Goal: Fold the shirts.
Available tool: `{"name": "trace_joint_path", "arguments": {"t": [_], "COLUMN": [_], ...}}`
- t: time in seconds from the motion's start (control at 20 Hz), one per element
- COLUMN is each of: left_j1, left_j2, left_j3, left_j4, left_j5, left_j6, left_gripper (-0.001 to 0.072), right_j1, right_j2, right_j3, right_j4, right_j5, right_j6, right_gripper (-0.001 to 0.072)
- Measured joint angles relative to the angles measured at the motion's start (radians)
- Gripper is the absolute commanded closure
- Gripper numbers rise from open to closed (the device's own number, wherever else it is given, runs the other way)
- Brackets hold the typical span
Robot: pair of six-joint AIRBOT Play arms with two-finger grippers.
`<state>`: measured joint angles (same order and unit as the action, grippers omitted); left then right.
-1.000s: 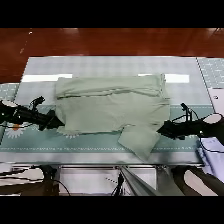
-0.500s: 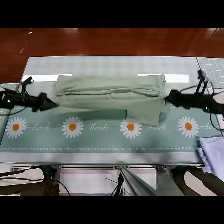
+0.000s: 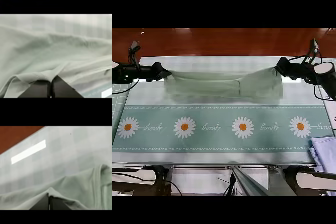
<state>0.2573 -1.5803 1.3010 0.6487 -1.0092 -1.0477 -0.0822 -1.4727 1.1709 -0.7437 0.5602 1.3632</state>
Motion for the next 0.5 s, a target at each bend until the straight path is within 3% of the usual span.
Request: {"name": "trace_joint_path", "arguments": {"t": [0.2, 0.25, 0.35, 0.4, 0.5], "left_j1": [-0.019, -0.021, -0.024, -0.024, -0.018], "left_j2": [-0.105, -0.129, -0.164, -0.176, -0.19], "left_j3": [0.06, 0.068, 0.075, 0.078, 0.088], "left_j4": [-0.005, -0.005, -0.005, -0.005, -0.004], "left_j5": [0.072, 0.081, 0.096, 0.098, 0.1], "left_j6": [-0.025, -0.029, -0.032, -0.034, -0.036], "left_gripper": [0.0677, 0.0662, 0.0419, 0.0284, 0.0104], "right_j1": [0.003, 0.004, 0.004, 0.003, -0.008], "right_j2": [-0.12, -0.143, -0.175, -0.184, -0.184], "right_j3": [0.062, 0.069, 0.077, 0.08, 0.084], "right_j4": [0.005, 0.005, 0.004, 0.002, 0.002], "right_j5": [-0.019, -0.02, -0.024, -0.024, -0.006], "right_j6": [0.027, 0.034, 0.04, 0.038, 0.013], "right_gripper": [0.069, 0.0588, 0.0297, 0.0265, 0.0249]}}
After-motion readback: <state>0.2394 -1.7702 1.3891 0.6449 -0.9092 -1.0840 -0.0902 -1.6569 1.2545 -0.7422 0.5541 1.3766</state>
